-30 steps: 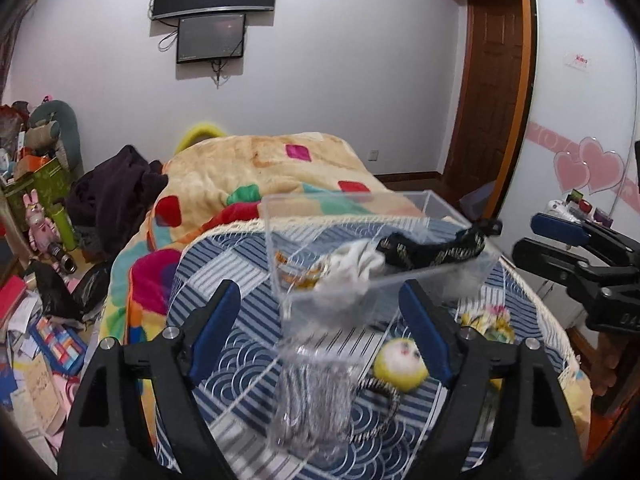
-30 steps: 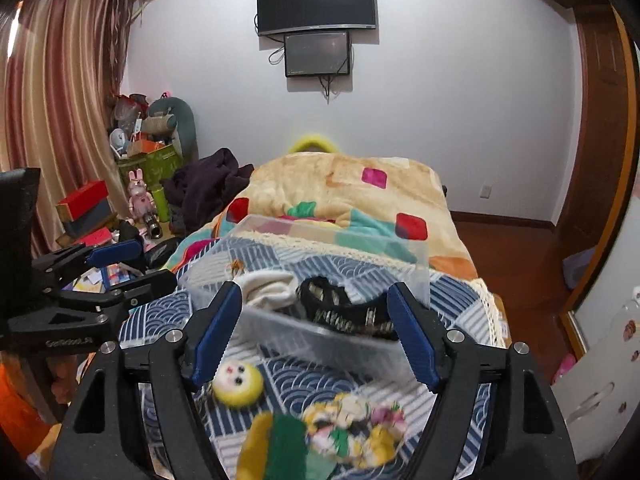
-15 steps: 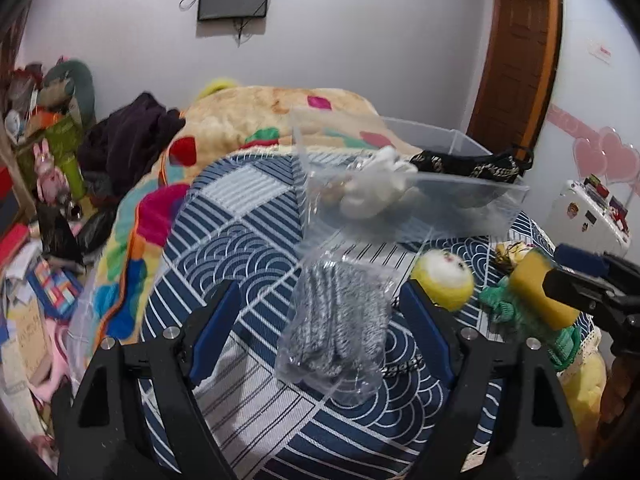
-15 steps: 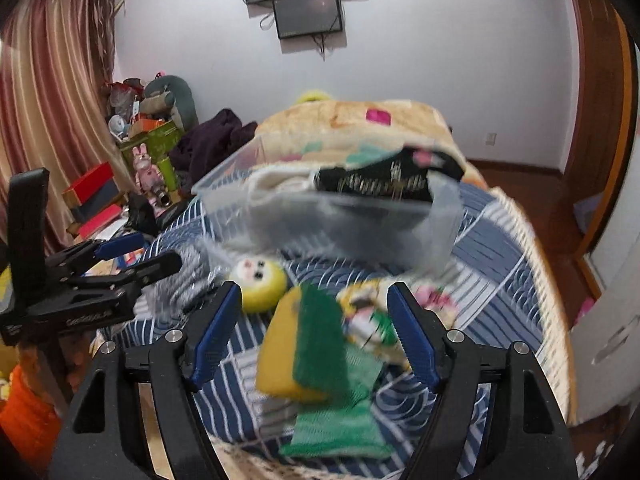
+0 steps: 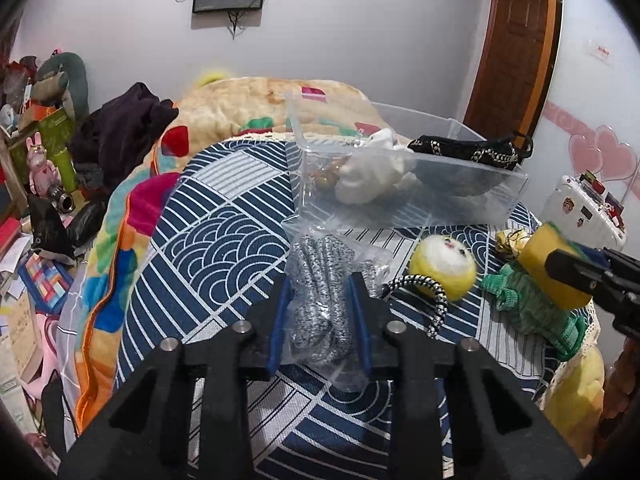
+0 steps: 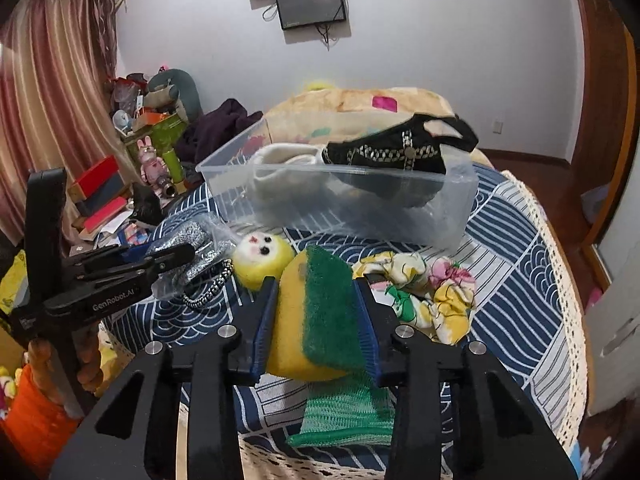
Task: Organize soft objects
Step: 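Lower the steel-wool bag in with the left while the right places the sponge inside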
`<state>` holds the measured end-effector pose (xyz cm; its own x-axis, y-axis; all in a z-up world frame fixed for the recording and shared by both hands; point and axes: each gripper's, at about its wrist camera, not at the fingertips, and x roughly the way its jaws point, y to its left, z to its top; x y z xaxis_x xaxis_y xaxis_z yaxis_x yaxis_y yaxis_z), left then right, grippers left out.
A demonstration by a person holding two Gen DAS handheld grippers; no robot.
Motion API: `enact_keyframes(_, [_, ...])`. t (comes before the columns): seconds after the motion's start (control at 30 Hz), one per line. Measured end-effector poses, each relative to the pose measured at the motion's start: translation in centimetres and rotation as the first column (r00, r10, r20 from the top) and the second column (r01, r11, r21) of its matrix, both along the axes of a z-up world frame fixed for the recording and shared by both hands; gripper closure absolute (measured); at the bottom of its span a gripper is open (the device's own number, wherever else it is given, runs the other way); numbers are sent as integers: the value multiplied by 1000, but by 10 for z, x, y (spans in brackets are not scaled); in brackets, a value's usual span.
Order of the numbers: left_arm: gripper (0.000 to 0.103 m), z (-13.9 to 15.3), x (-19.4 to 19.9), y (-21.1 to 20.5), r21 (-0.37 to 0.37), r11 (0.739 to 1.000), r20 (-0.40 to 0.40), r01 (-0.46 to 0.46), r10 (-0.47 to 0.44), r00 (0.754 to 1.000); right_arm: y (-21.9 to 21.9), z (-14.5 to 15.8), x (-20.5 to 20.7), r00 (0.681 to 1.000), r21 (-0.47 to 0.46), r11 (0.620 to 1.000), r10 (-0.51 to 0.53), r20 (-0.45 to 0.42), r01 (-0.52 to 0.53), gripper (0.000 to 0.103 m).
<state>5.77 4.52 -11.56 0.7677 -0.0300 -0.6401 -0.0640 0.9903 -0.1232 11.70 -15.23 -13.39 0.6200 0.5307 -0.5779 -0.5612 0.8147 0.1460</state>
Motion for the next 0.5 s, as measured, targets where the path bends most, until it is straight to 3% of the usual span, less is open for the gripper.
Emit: enact_keyframes(0.5, [81, 59, -7, 3, -16, 1000, 154, 6, -4, 988, -5, 47, 9, 992, 77, 996, -51, 115, 42, 69])
